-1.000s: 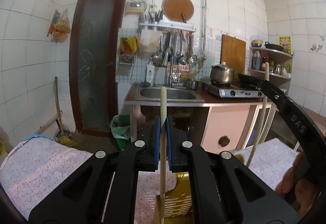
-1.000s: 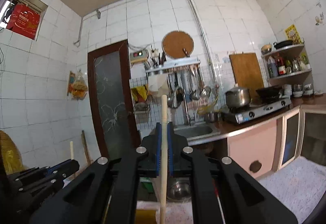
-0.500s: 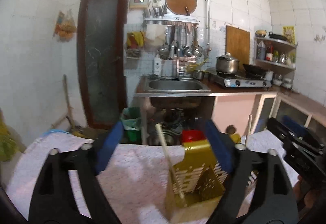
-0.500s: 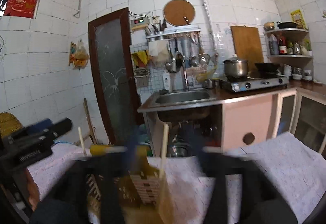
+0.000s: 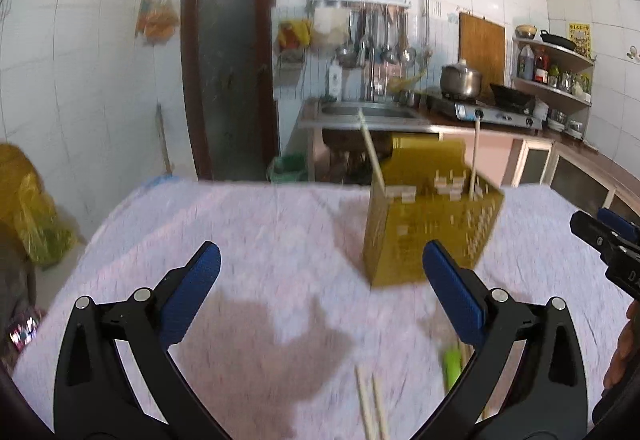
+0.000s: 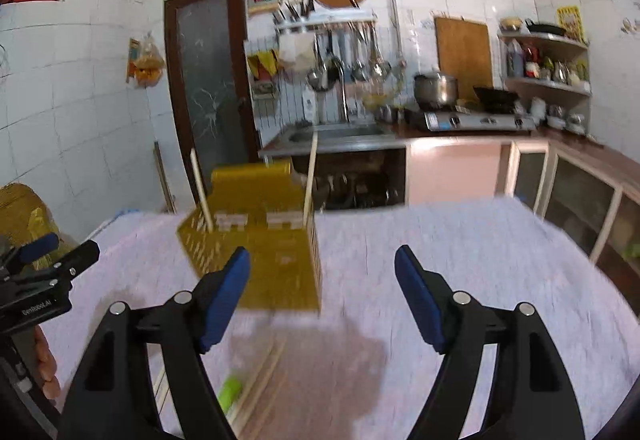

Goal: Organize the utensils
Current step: 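Move the right tool down to a chopstick and close on it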

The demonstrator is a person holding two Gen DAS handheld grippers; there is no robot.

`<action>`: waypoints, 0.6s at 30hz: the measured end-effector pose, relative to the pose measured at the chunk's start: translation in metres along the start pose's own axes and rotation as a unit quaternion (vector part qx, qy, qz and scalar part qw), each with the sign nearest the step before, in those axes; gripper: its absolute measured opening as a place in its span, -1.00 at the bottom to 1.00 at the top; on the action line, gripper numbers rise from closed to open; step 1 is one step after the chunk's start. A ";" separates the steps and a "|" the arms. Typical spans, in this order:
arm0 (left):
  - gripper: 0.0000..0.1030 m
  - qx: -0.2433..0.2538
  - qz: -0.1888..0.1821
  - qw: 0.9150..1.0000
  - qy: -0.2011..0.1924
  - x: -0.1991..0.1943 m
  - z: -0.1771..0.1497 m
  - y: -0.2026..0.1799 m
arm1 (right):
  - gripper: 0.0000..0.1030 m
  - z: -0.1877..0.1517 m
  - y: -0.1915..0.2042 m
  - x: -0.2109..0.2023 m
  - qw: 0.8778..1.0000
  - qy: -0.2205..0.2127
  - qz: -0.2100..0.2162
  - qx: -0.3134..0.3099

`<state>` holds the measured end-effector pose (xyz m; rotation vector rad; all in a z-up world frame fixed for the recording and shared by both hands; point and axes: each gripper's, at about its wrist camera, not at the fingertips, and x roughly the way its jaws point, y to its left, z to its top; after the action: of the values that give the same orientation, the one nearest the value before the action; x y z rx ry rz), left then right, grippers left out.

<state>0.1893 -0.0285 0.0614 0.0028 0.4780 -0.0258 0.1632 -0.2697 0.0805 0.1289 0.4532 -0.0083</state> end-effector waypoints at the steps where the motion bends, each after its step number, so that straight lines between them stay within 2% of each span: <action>1: 0.90 0.000 0.001 1.000 0.009 -0.001 -0.008 0.002 | 0.44 -0.010 0.002 -0.002 1.000 0.011 -0.008 -0.001; 7: 0.90 -0.002 -0.003 0.996 0.085 0.011 -0.054 0.014 | 0.44 -0.066 0.007 0.017 0.993 0.108 -0.028 0.029; 12: 0.90 -0.005 -0.003 0.988 0.152 0.042 -0.076 0.015 | 0.44 -0.082 0.012 0.045 0.987 0.152 -0.048 0.023; 18: 0.90 -0.011 0.006 0.982 0.187 0.065 -0.091 0.014 | 0.43 -0.090 0.019 0.070 0.979 0.194 -0.055 0.028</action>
<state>0.2058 -0.0149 -0.0491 -0.0108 0.8549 -0.0076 0.1877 -0.2378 -0.0285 0.1607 0.8495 -0.1061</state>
